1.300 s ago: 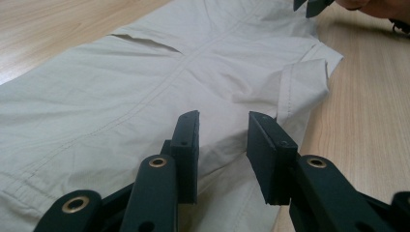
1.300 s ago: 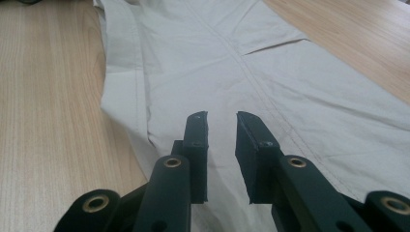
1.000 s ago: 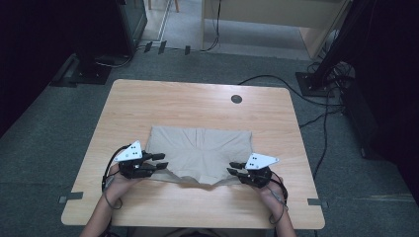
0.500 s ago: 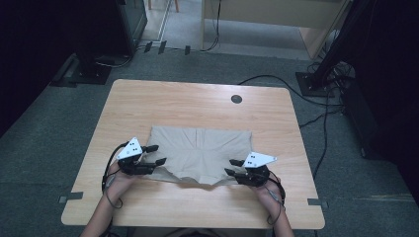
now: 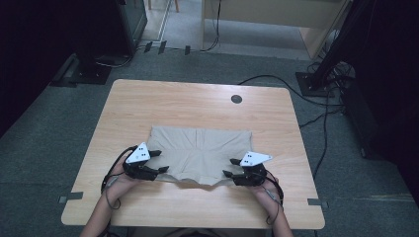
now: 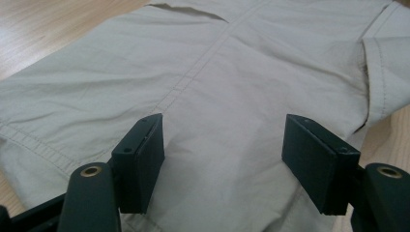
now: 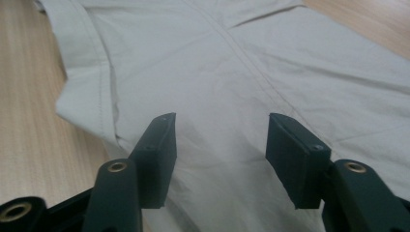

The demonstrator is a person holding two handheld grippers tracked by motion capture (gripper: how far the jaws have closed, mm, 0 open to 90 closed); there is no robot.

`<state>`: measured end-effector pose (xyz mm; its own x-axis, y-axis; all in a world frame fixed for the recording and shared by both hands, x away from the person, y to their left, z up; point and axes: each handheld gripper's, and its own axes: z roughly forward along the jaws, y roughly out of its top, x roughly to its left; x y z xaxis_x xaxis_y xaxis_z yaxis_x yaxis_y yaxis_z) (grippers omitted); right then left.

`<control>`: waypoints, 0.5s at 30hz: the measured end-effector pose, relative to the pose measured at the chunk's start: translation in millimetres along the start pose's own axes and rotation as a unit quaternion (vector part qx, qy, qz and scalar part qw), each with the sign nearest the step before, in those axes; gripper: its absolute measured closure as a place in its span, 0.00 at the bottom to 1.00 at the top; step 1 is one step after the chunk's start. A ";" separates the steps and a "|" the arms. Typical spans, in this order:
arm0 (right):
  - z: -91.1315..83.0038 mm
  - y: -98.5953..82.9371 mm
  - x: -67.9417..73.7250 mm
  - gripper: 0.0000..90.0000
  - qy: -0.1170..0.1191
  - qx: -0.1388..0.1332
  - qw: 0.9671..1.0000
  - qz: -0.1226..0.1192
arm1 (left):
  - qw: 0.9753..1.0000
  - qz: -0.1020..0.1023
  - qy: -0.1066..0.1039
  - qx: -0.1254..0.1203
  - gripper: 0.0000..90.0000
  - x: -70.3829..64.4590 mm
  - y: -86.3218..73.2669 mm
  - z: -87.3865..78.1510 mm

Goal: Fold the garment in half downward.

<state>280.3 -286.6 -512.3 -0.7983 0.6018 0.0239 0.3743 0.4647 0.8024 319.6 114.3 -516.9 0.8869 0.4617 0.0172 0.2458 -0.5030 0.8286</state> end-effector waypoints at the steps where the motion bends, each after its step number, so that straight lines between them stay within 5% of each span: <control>1: 0.9 -0.2 0.1 0.48 -0.001 0.005 1.000 0.002 | 1.000 -0.001 -0.002 0.000 0.35 0.3 -0.1 -0.1; 11: 9.5 -1.6 3.7 0.46 -0.009 0.041 0.999 -0.020 | 1.000 -0.010 -0.004 0.026 0.35 3.1 -0.8 0.9; 15: 8.8 -1.2 4.0 0.45 -0.008 0.038 0.999 -0.021 | 1.000 -0.017 0.006 0.006 0.35 4.5 -0.8 -1.5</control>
<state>280.9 -279.0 -518.4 -0.8064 0.5912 -0.0181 0.3765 0.5367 0.7551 322.8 117.8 -516.6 0.8733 0.4872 -0.0036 0.2802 -0.4960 0.8219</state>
